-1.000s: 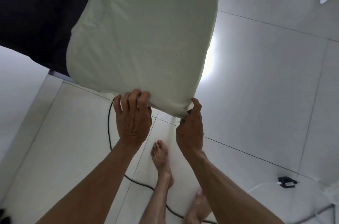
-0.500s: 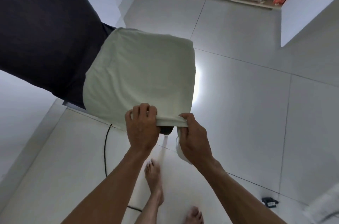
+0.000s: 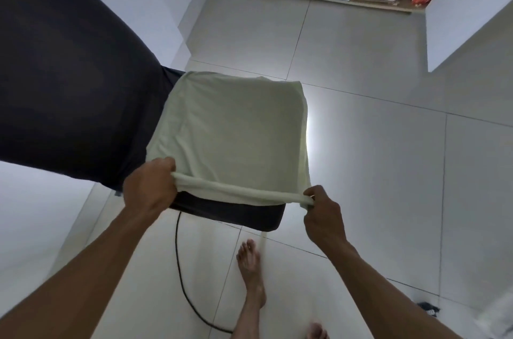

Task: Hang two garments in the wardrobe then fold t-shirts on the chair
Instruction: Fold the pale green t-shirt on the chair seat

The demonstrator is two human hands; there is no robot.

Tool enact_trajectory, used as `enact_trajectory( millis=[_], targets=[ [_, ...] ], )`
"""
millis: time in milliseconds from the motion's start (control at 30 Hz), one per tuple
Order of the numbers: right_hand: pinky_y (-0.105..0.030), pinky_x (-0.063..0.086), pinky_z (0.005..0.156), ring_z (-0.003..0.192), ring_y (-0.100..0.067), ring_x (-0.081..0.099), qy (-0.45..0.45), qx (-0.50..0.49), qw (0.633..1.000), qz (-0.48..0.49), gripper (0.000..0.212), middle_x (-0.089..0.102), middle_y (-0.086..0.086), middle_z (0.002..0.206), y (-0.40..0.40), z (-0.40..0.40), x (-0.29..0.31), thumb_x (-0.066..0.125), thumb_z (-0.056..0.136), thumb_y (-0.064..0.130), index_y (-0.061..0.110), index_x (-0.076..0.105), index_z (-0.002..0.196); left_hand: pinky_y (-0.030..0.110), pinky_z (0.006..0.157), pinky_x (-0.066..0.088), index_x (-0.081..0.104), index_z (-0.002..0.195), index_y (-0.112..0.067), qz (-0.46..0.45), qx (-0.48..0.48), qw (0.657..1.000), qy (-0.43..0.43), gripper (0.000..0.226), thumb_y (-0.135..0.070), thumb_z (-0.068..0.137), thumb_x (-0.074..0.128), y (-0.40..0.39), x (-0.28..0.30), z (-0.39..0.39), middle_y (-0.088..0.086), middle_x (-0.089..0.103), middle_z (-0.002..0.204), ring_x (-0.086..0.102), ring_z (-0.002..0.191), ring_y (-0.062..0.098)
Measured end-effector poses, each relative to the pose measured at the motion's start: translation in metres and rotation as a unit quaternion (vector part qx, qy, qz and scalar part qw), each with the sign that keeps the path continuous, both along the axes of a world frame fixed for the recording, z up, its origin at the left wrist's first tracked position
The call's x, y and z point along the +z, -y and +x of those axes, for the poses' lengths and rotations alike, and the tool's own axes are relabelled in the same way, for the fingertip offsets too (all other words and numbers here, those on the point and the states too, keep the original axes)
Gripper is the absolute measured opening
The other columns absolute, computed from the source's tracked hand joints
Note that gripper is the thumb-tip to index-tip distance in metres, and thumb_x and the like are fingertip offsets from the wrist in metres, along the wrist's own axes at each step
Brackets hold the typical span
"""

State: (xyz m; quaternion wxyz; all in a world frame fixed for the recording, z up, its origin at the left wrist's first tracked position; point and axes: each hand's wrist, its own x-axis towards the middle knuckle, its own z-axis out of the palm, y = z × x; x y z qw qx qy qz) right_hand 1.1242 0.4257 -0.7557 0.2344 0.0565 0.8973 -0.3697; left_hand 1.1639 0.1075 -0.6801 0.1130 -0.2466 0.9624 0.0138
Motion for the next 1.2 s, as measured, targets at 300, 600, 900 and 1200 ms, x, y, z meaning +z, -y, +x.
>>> enact_trajectory(
  millis=[300, 600, 900, 1200],
  targets=[
    [-0.038, 0.049, 0.077, 0.090, -0.026, 0.060, 0.050, 0.029, 0.996, 0.074, 0.023, 0.066, -0.003, 0.094, 0.012, -0.126, -0.007, 0.052, 0.100, 0.041, 0.020, 0.062, 0.097, 0.038, 0.076, 0.048, 0.061, 0.111, -0.030, 0.103, 0.041, 0.991, 0.078, 0.033, -0.022, 0.080, 0.064, 0.051, -0.006, -0.133, 0.002, 0.062, 0.102, 0.058, 0.087, 0.028],
    [-0.045, 0.047, 0.086, 0.109, -0.032, 0.052, -0.112, 0.157, 0.960, 0.203, 0.041, 0.054, -0.010, 0.121, 0.082, -0.148, -0.020, 0.060, 0.087, 0.023, 0.015, 0.053, 0.127, 0.040, 0.098, 0.048, 0.047, 0.134, -0.020, 0.267, 0.175, 0.947, -0.005, 0.085, -0.047, 0.065, 0.088, 0.091, -0.069, -0.176, 0.005, 0.057, 0.131, 0.055, 0.119, 0.029],
    [-0.040, 0.037, 0.100, 0.119, -0.022, 0.048, -0.082, 0.314, 0.935, 0.142, 0.053, 0.054, 0.001, 0.128, 0.217, -0.144, -0.008, 0.055, 0.093, 0.056, 0.024, 0.047, 0.134, 0.034, 0.084, 0.051, 0.049, 0.116, -0.023, 0.350, 0.225, 0.907, 0.068, 0.073, -0.044, 0.060, 0.093, 0.126, -0.068, -0.096, -0.006, 0.058, 0.105, 0.059, 0.096, 0.015],
    [-0.043, 0.046, 0.083, 0.094, -0.034, 0.061, 0.000, 0.210, 0.973, 0.091, 0.027, 0.061, -0.004, 0.093, 0.246, -0.163, -0.008, 0.047, 0.101, 0.048, 0.022, 0.050, 0.101, 0.028, 0.067, 0.046, 0.057, 0.104, -0.018, 0.353, 0.281, 0.891, -0.054, 0.038, -0.036, 0.081, 0.081, 0.145, -0.071, -0.058, -0.003, 0.060, 0.087, 0.061, 0.081, 0.016]
  ],
)
